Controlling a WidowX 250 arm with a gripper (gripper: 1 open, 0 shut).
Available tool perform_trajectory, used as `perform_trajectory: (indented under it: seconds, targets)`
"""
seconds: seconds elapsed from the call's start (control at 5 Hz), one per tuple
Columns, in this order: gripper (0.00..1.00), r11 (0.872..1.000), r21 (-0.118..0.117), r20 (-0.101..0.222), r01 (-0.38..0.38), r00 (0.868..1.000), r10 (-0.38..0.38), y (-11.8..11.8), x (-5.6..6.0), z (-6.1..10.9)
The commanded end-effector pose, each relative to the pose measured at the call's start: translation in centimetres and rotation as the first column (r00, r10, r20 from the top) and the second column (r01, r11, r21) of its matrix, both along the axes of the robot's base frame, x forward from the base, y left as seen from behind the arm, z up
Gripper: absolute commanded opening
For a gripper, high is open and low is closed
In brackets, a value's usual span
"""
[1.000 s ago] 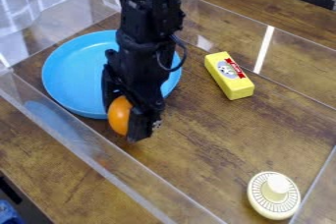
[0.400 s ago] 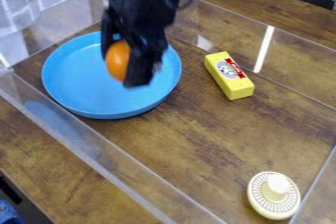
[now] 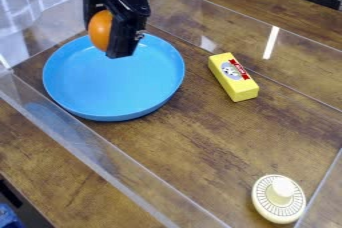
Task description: Put the orange ball in the blue tray
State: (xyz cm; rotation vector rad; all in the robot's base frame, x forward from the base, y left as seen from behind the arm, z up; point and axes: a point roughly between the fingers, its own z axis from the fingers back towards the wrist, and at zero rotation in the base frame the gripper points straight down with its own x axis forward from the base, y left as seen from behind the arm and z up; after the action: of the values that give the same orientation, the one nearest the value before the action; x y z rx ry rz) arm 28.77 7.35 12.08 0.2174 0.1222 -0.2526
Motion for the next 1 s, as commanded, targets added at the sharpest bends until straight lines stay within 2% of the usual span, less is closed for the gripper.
perform_trajectory:
  seconds: [0.0, 0.8]
  targets:
    - [0.00, 1.000, 0.019, 0.052, -0.014, 0.999, 0.013, 1.2, -0.1, 1.5]
    - [0.00, 0.997, 0.019, 0.025, -0.070, 0.997, 0.069, 4.4, -1.0, -1.7]
